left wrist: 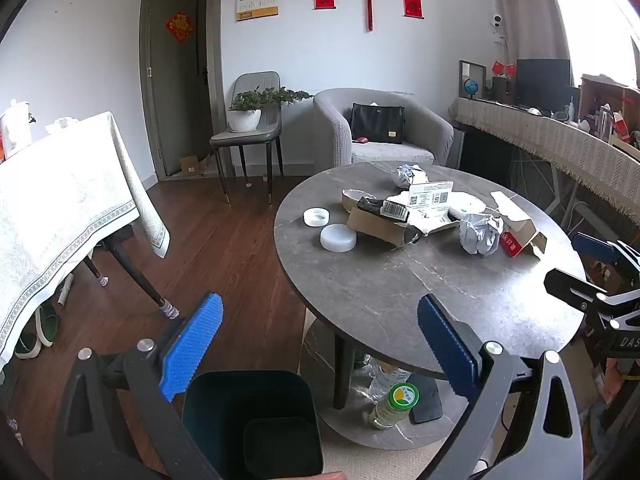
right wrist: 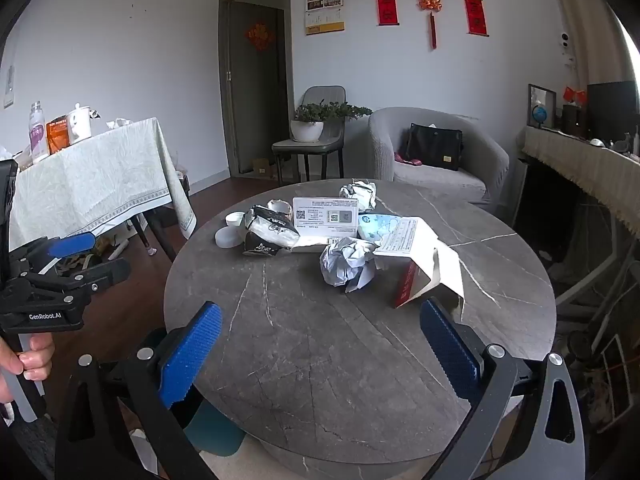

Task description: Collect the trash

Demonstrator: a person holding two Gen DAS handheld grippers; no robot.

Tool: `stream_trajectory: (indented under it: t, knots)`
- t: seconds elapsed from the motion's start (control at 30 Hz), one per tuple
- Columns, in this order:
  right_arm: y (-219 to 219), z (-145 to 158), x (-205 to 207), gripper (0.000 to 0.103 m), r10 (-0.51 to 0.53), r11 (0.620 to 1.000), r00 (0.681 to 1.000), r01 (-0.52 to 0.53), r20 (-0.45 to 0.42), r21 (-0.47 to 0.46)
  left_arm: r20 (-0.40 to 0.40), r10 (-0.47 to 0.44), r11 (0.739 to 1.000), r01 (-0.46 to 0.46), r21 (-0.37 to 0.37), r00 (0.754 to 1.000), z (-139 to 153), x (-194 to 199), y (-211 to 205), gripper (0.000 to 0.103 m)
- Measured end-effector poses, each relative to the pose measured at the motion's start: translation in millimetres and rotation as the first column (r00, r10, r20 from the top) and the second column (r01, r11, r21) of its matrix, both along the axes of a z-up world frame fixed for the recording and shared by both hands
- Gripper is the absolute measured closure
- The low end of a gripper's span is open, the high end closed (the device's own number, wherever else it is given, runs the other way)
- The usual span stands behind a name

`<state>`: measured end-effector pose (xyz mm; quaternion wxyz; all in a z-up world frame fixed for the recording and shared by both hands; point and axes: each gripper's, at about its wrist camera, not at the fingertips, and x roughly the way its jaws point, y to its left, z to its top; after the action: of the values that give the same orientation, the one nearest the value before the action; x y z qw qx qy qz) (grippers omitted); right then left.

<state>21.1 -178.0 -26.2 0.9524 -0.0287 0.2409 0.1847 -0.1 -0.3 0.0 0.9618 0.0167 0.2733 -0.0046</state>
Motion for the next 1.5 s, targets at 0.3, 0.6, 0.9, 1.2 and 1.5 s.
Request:
stream_trajectory:
  t: [0.3, 0.6, 0.9, 1.2, 1.5]
  knots:
    - [-0.8, 1.0, -1.4, 0.003, -0.002, 1.0, 1.0, 0.002, 0.006, 0.004, 0.001, 0.0, 1.0, 0.0, -0.001, 1.0, 0.0, -0.1, 0.3, 0.003]
    - [1.5, -0.3, 0.0, 0.003, -0.003, 1.0, 1.0, 0.003, 0.003, 0.003, 0.001, 0.001, 1.0, -0.001, 0.0, 1.0, 0.0, -0.1, 0.3, 0.003]
    - [0.5, -0.2, -0.8, 0.003, -0.002, 1.0, 1.0, 0.002, 0.003, 0.004, 0.0, 0.0, 1.0, 0.0, 0.0, 1.0, 0.0, -0.1, 0.3, 0.003]
    - [1.6, 1.8, -1.8, 0.003, -0.002, 1.0, 1.0, 0.002, 0.004, 0.003, -0.001, 0.001, 1.0, -0.001, 0.002, 1.0, 0.0, 0.0, 0.2, 0.003]
    - [-0.9, 0.5, -0.5, 0.003, -0.005, 1.0, 1.0, 0.004, 0.001, 0.009, -0.001, 0.0, 1.0, 0.0, 0.004, 1.0, 0.0, -0.1, 0.2, 0.003]
